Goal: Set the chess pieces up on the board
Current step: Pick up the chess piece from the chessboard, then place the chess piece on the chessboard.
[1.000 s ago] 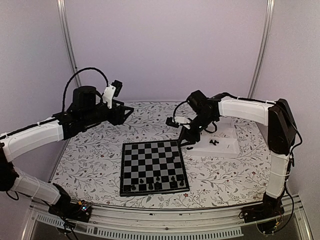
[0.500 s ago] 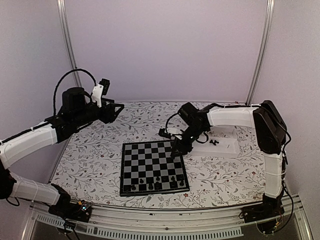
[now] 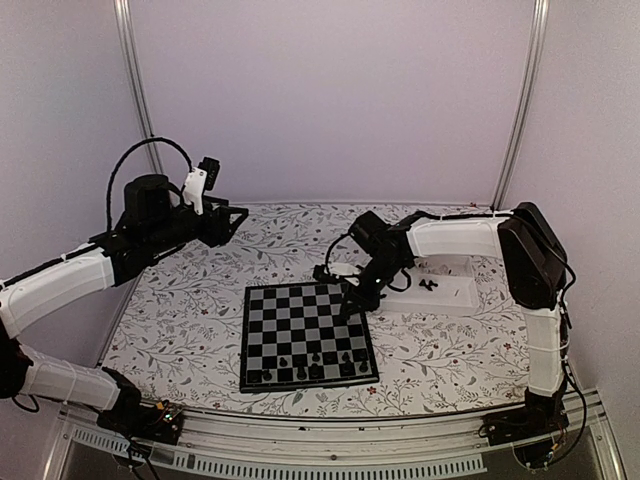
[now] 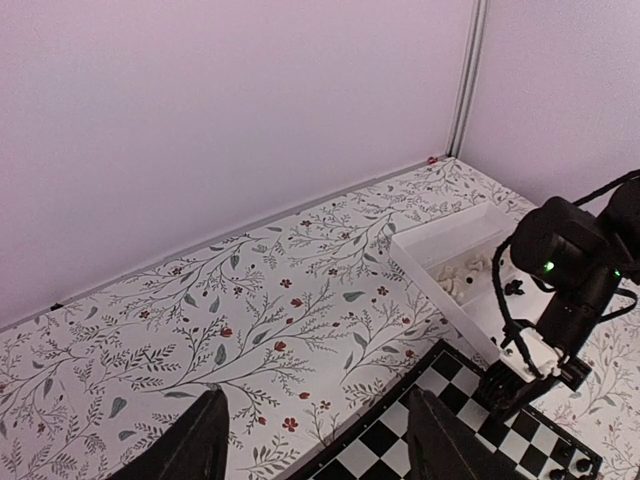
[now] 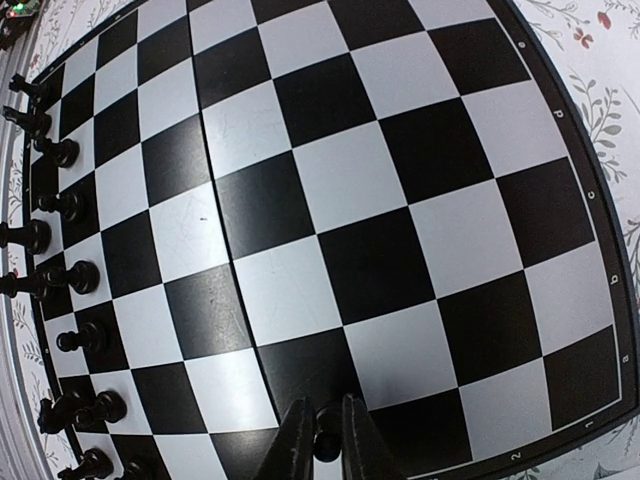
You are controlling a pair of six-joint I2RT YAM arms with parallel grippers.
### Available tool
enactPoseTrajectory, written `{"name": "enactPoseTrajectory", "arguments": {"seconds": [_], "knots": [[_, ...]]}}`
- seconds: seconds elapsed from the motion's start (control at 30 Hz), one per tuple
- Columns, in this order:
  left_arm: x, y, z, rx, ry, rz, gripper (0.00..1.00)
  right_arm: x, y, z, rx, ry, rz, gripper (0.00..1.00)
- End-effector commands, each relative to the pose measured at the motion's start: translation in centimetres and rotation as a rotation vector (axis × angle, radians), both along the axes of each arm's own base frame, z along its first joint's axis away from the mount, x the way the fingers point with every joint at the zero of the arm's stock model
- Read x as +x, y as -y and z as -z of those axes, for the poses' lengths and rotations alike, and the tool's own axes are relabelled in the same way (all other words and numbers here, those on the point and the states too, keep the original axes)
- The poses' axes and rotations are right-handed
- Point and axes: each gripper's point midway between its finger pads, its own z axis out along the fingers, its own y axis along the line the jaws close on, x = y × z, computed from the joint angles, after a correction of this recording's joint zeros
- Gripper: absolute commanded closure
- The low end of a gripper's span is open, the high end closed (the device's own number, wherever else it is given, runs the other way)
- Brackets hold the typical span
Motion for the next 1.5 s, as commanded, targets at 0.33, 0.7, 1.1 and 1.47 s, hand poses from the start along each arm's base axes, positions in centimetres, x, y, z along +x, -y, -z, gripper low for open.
{"name": "enactPoseTrajectory", "arguments": {"seconds": [0.33,0.7,1.1,1.47], "knots": [[-0.4,-0.6,-1.6,-0.008,0.037,-0.012,0.37,-1.8,-4.5,-3.7,0.036,0.091,-0.095,0.95],[-0.4,-3.1,-3.1,-0.018,0.086,-0.110,0.37,-8.7,-14.1,-6.7,0.114,0.116,-0.299,0.96],[-0.9,-3.7,-4.2,-0.037,0.112,-0.116,0.37,-12.9,-16.0,-1.3,0.021,0.082,-0.379,0.96],[-0.9,-3.6,-4.1,-0.042,0.107,-0.109,0.37,-12.9,-16.4,-0.3,0.007,0.087,-0.369,0.80]]}}
